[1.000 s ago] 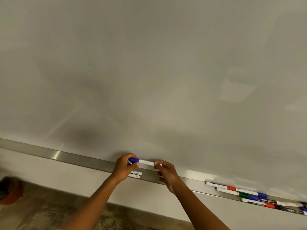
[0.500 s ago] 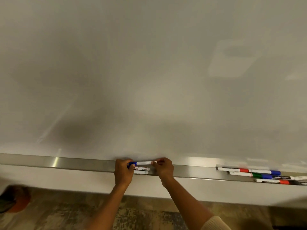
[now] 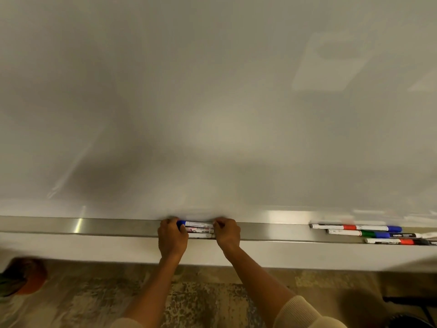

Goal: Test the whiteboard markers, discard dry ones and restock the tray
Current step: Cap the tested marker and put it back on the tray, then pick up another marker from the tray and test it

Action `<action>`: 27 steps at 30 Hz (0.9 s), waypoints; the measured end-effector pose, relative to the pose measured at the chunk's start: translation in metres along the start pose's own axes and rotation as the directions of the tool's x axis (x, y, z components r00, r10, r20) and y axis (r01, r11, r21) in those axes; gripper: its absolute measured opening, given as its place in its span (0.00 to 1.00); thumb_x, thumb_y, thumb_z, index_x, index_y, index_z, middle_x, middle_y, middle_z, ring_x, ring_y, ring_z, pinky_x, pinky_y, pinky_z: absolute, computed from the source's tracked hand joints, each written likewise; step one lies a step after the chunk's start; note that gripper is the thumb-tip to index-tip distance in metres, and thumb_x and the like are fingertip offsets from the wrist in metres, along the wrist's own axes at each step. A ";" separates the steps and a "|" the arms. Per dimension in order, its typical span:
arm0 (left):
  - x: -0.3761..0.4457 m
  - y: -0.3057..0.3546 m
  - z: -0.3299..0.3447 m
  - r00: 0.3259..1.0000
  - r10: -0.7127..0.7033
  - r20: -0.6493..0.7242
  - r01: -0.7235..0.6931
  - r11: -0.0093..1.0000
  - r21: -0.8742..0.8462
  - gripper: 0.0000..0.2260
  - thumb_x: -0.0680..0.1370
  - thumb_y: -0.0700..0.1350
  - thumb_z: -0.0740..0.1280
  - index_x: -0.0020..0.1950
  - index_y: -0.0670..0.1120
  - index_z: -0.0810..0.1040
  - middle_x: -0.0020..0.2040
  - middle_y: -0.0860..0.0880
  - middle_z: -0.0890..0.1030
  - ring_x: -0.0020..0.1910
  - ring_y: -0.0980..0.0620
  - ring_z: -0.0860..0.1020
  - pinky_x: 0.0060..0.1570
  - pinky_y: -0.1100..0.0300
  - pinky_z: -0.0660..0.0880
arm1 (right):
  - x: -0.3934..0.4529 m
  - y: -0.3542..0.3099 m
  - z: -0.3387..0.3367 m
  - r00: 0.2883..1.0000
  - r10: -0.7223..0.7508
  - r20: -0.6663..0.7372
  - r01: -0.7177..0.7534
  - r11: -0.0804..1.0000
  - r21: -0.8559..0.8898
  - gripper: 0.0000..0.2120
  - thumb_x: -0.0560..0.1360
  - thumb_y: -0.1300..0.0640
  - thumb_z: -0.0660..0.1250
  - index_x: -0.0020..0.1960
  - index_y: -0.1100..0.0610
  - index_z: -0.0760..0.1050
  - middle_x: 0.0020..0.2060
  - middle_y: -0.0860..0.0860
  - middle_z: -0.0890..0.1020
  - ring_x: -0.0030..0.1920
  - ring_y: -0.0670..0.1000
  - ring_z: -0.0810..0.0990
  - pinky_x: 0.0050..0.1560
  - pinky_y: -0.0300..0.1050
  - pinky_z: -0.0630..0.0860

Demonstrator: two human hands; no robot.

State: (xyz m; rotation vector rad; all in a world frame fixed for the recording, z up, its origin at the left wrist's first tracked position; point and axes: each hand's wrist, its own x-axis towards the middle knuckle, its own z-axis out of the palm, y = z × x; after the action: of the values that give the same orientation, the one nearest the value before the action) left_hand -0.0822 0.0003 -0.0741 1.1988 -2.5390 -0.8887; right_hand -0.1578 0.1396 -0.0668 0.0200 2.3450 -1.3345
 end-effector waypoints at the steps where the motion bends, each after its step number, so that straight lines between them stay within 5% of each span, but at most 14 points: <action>1: 0.000 -0.002 0.000 1.000 -0.004 0.012 0.004 1.000 0.012 0.07 0.78 0.42 0.66 0.55 0.42 0.79 0.56 0.40 0.77 0.55 0.39 0.76 0.50 0.46 0.78 | -0.001 0.000 -0.001 1.000 -0.011 0.018 0.011 1.000 -0.016 0.11 0.81 0.58 0.64 0.58 0.56 0.83 0.53 0.54 0.86 0.52 0.53 0.83 0.57 0.46 0.79; 8: -0.011 0.008 0.003 0.999 0.039 -0.007 -0.038 0.998 0.051 0.09 0.79 0.46 0.66 0.56 0.43 0.78 0.55 0.40 0.78 0.54 0.40 0.75 0.48 0.47 0.78 | -0.014 0.010 -0.035 0.999 -0.046 -0.015 0.045 0.998 -0.041 0.14 0.81 0.58 0.63 0.63 0.56 0.80 0.57 0.54 0.84 0.58 0.55 0.81 0.62 0.46 0.76; 13: -0.040 0.032 0.025 0.976 0.217 0.017 -0.218 0.968 0.123 0.17 0.78 0.49 0.68 0.64 0.42 0.77 0.62 0.39 0.76 0.60 0.38 0.73 0.55 0.43 0.75 | -0.022 0.039 -0.079 0.989 -0.138 -0.057 0.118 0.956 -0.268 0.18 0.81 0.47 0.62 0.69 0.49 0.74 0.63 0.50 0.81 0.63 0.55 0.78 0.64 0.54 0.76; 20: -0.092 0.093 0.068 0.895 0.428 0.125 -0.444 0.883 0.155 0.29 0.77 0.63 0.56 0.70 0.47 0.74 0.70 0.41 0.73 0.69 0.38 0.70 0.63 0.38 0.70 | -0.037 0.089 -0.162 0.964 -0.260 -0.056 0.163 0.743 -0.650 0.32 0.79 0.32 0.51 0.80 0.43 0.52 0.81 0.49 0.54 0.79 0.56 0.56 0.76 0.58 0.55; 27: -0.134 0.154 0.110 0.802 0.523 0.287 -0.584 0.787 0.197 0.38 0.74 0.72 0.41 0.75 0.52 0.65 0.76 0.43 0.64 0.75 0.40 0.61 0.70 0.38 0.61 | -0.040 0.125 -0.232 0.953 -0.258 -0.157 0.051 0.650 -0.758 0.37 0.77 0.27 0.43 0.78 0.46 0.61 0.77 0.56 0.65 0.74 0.63 0.67 0.66 0.68 0.61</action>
State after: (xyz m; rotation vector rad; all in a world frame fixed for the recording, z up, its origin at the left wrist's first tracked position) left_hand -0.1377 0.2252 -0.0600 0.3336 -3.0132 -0.5475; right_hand -0.1788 0.4046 -0.0524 -0.2895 3.0066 -0.3189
